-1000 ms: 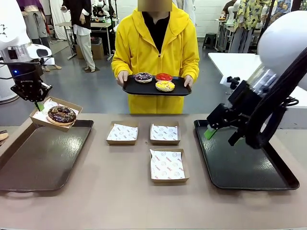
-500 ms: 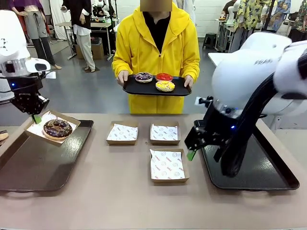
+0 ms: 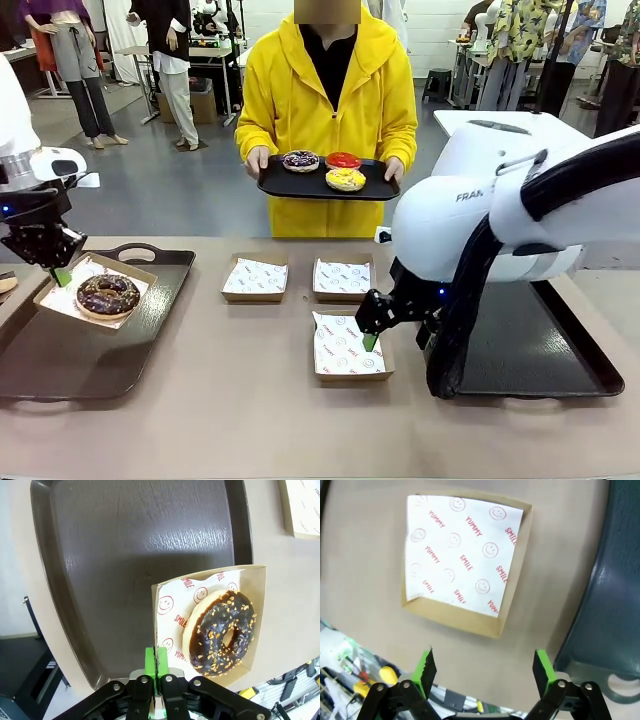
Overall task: Individually package the donuts and arrange them on the tray.
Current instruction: Place the picked Paper togo box on the Handle tray while simultaneously picking up another Paper togo box from the table with the other hand.
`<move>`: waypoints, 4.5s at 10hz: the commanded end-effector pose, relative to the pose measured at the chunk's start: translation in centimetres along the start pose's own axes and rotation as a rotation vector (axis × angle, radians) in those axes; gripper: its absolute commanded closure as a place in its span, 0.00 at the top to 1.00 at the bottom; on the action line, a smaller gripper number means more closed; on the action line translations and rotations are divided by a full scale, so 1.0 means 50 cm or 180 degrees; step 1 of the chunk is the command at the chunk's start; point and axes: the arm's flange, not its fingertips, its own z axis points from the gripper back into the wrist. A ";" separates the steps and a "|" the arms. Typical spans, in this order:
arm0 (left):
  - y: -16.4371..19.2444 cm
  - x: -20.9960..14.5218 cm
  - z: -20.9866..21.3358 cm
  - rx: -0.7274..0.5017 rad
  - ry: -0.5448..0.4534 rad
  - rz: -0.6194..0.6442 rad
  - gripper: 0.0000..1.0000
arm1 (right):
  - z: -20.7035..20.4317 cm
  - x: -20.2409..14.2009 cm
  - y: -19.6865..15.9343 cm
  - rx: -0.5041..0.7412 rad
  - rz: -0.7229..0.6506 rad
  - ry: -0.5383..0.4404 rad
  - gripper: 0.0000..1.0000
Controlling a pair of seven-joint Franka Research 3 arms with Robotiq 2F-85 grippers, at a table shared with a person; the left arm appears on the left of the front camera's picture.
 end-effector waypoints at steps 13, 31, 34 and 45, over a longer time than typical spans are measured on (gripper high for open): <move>-0.027 -0.085 -0.028 0.0193 -0.0249 0.0158 0.01 | -0.076 0.035 0.001 -0.0500 -0.0728 -0.0261 1.00; -0.073 -0.128 -0.126 0.0107 -0.0121 0.0375 0.58 | -0.125 0.093 0.001 -0.0383 -0.0695 -0.0135 0.41; -0.073 -0.127 -0.123 0.0104 -0.0115 0.0349 1.00 | -0.127 0.094 0.002 -0.0393 -0.0711 -0.0159 0.00; -0.018 -0.168 -0.010 -0.0875 -0.0152 0.0178 1.00 | 0.015 0.064 0.075 -0.0550 -0.0641 -0.0244 0.00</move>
